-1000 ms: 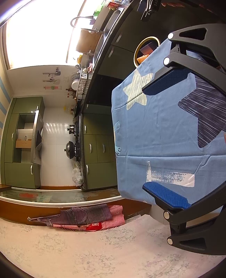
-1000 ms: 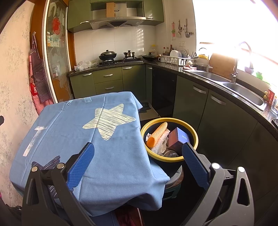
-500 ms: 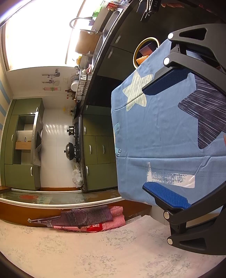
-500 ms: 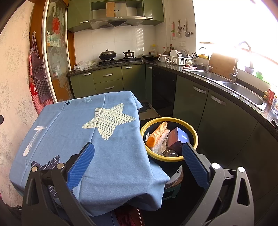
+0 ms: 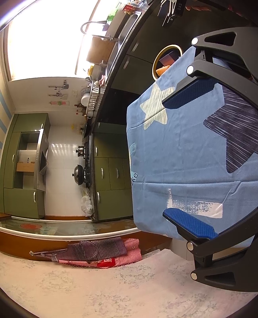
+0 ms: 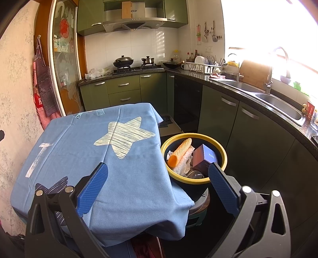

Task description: Collect trash

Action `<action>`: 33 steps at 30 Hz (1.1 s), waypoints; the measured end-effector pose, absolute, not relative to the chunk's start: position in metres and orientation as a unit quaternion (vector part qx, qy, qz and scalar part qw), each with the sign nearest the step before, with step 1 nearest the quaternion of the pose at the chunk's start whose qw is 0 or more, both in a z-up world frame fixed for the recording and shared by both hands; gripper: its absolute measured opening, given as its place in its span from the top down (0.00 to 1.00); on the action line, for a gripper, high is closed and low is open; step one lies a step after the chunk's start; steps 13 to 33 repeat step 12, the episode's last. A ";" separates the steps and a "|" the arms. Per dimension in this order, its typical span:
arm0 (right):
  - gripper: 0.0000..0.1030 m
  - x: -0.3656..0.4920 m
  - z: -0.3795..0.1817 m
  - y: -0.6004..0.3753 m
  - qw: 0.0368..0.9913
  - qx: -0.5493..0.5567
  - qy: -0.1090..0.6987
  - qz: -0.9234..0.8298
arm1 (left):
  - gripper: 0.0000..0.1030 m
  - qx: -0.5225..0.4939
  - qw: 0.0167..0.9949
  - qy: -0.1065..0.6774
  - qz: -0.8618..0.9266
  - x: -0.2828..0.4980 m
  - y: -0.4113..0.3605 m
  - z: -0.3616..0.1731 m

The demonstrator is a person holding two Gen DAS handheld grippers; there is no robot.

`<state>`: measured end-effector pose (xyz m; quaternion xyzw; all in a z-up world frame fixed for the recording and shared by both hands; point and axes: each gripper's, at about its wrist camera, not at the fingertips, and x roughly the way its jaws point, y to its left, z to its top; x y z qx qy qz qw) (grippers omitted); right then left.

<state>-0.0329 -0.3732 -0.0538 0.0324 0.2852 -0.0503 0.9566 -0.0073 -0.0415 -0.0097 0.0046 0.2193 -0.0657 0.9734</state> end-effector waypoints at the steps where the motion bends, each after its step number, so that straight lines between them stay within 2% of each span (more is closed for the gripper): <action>1: 0.07 -0.033 -0.054 -0.373 0.957 0.033 0.285 -0.050 | 0.05 0.005 0.974 0.218 -0.064 -0.007 -0.041 -0.010; 7: 0.07 -0.029 -0.057 -0.373 0.956 0.029 0.287 -0.050 | 0.05 0.008 0.968 0.241 -0.063 0.014 -0.042 -0.013; 12: 0.07 0.006 -0.062 -0.366 0.952 0.016 0.303 -0.037 | 0.05 0.006 0.958 0.281 -0.054 0.071 -0.038 -0.031; 33: 0.07 0.006 -0.062 -0.366 0.952 0.016 0.303 -0.037 | 0.05 0.006 0.958 0.281 -0.054 0.071 -0.038 -0.031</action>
